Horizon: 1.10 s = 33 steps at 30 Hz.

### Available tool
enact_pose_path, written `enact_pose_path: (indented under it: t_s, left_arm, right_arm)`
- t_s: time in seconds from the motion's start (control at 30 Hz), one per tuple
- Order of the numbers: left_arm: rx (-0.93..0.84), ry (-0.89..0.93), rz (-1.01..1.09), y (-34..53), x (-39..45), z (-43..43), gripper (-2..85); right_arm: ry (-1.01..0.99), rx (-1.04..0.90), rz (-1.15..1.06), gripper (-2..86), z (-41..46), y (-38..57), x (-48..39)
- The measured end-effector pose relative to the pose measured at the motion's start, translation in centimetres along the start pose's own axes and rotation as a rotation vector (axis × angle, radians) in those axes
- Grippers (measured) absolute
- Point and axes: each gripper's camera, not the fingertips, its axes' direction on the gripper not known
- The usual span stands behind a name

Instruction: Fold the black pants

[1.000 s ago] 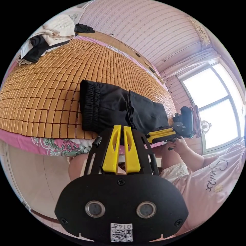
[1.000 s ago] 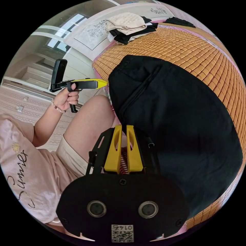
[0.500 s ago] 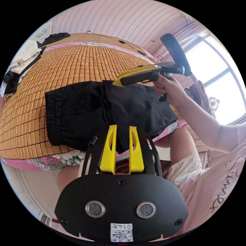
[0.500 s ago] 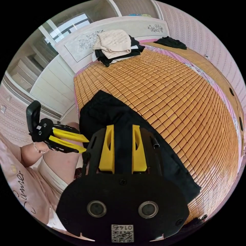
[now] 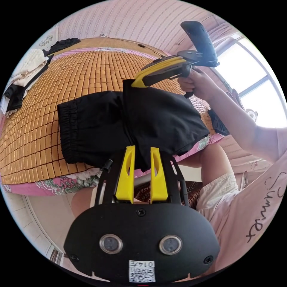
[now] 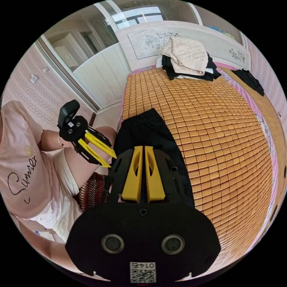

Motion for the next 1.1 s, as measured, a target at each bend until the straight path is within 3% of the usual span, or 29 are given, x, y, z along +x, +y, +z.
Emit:
enact_pose_path:
  t_s: [0.2,0.43,0.53,0.73,0.9,0.97,1.1]
  left_arm:
    - [-0.048,0.015,-0.025,-0.4,-0.2,1.5,10.1]
    - [-0.179,-0.009,-0.005,-1.1,0.9,5.2,6.2]
    - [-0.128,-0.059,0.05,-0.8,2.2,4.6,0.3]
    - [0.076,-0.054,0.132,0.7,4.5,-0.5,-0.8]
    - [0.188,-0.254,-0.061,2.1,-0.1,-5.6,0.2]
    - [0.144,-0.289,-0.193,3.0,-3.8,-5.3,3.6]
    - [0.105,-0.256,-0.23,4.1,-4.6,-4.2,5.3]
  right_arm:
    - [0.029,-0.139,0.11,11.9,4.8,-1.9,3.9]
    - [0.011,-0.185,0.038,5.2,5.8,-2.3,4.1]
    - [-0.025,-0.122,0.042,3.7,3.7,-1.5,4.2]
    - [-0.045,0.029,0.045,2.3,-1.6,-0.9,4.7]
    - [-0.069,0.15,0.032,4.4,-0.6,-8.9,5.4]
    - [-0.034,0.071,0.07,6.4,2.7,-11.8,6.0]
    - [0.049,-0.016,0.187,7.7,6.4,-10.4,7.2]
